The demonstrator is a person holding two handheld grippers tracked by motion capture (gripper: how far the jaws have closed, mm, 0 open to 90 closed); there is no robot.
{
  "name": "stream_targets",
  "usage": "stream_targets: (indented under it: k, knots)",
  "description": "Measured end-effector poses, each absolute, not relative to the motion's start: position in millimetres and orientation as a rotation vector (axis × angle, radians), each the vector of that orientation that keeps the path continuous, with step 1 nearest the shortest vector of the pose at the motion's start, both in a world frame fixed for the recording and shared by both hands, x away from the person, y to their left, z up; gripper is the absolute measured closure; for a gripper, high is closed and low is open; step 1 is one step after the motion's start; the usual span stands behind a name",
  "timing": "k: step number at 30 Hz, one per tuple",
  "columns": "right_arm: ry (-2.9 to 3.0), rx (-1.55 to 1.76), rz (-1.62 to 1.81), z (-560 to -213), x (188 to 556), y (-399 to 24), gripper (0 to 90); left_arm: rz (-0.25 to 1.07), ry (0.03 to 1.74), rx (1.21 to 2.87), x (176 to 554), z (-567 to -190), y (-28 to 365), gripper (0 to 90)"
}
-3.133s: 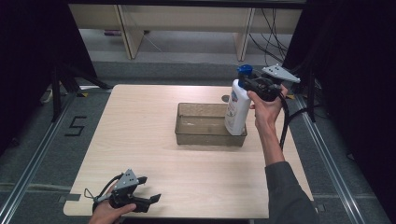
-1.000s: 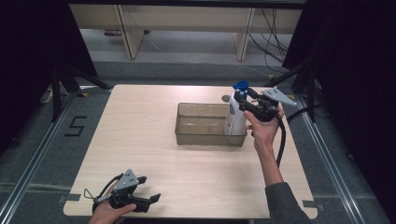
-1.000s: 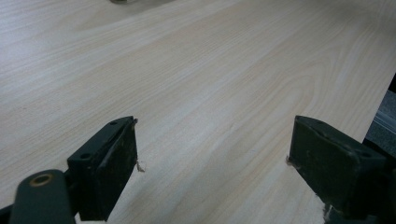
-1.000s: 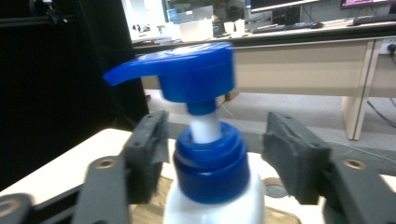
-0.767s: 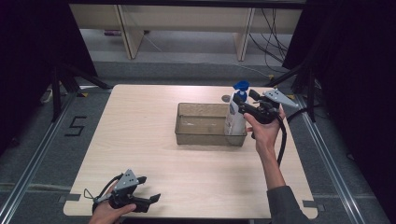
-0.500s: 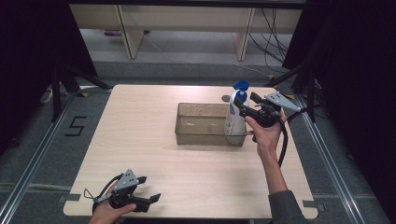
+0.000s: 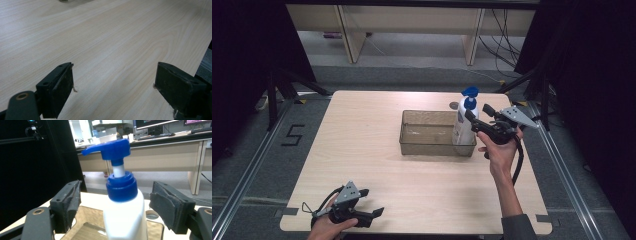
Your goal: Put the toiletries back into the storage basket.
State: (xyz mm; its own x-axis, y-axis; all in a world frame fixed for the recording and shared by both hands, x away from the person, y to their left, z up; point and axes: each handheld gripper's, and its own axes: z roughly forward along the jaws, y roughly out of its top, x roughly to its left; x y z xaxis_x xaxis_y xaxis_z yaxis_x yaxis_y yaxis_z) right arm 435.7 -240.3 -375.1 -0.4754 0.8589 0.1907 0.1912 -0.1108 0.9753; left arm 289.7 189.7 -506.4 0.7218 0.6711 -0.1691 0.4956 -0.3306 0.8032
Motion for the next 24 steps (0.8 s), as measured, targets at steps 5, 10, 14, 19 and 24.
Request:
stream_targets:
  k: [5,10,14,19,24]
  knots:
    - [1.651,1.154,1.605,-375,434,-238,24.5,0.238,0.883,1.997,289,-506,190,14.8]
    - [1.659,1.174,1.594,-378,431,-240,24.3,0.240,0.880,1.992,289,-506,190,14.9]
    - [1.661,1.187,1.606,-381,427,-242,24.0,0.242,0.877,1.993,289,-506,189,14.8]
    - [1.657,1.213,1.605,-382,422,-244,23.2,0.244,0.879,1.993,289,-506,189,14.8]
    - [1.652,1.193,1.610,-381,416,-248,22.5,0.242,0.880,1.997,288,-506,189,14.8]
